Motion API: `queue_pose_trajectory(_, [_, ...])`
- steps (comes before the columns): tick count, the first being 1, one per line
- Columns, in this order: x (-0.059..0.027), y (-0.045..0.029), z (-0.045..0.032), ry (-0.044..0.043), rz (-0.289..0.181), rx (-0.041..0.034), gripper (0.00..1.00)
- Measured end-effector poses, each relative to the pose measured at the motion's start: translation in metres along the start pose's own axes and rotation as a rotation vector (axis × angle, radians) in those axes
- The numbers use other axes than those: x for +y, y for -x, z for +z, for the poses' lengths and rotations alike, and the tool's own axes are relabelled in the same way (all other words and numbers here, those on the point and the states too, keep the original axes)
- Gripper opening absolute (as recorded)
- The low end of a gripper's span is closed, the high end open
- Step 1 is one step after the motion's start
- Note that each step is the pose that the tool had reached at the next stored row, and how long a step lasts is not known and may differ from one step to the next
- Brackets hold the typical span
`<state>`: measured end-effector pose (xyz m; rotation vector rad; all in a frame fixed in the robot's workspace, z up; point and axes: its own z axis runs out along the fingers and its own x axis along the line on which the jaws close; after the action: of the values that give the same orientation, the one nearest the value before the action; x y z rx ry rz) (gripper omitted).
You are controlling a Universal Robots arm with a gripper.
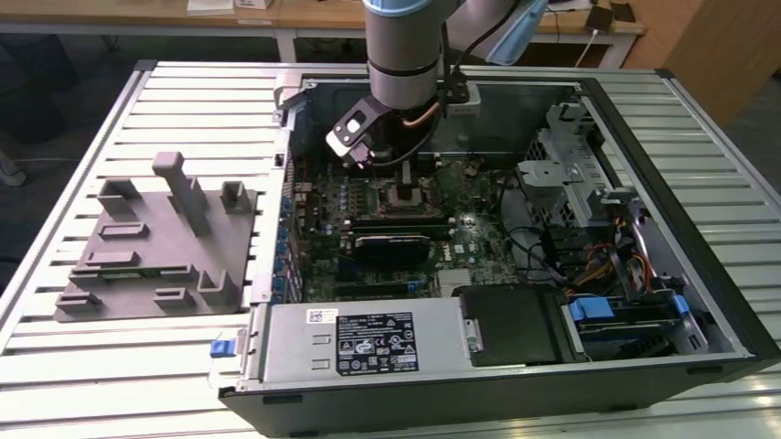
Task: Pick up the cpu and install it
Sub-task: 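Place the cpu into insertion slot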
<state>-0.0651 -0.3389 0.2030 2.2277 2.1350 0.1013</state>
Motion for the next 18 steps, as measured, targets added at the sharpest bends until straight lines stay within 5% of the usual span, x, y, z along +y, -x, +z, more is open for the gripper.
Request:
queue_pose_trajectory(6, [0.0012,-0.0002,-0.0146,0.0001,0.0,0.0001,0.11])
queue_pose_trajectory(18, [0.0051,-0.0006,-0.0599,0.0017,0.0,0.0,0.11])
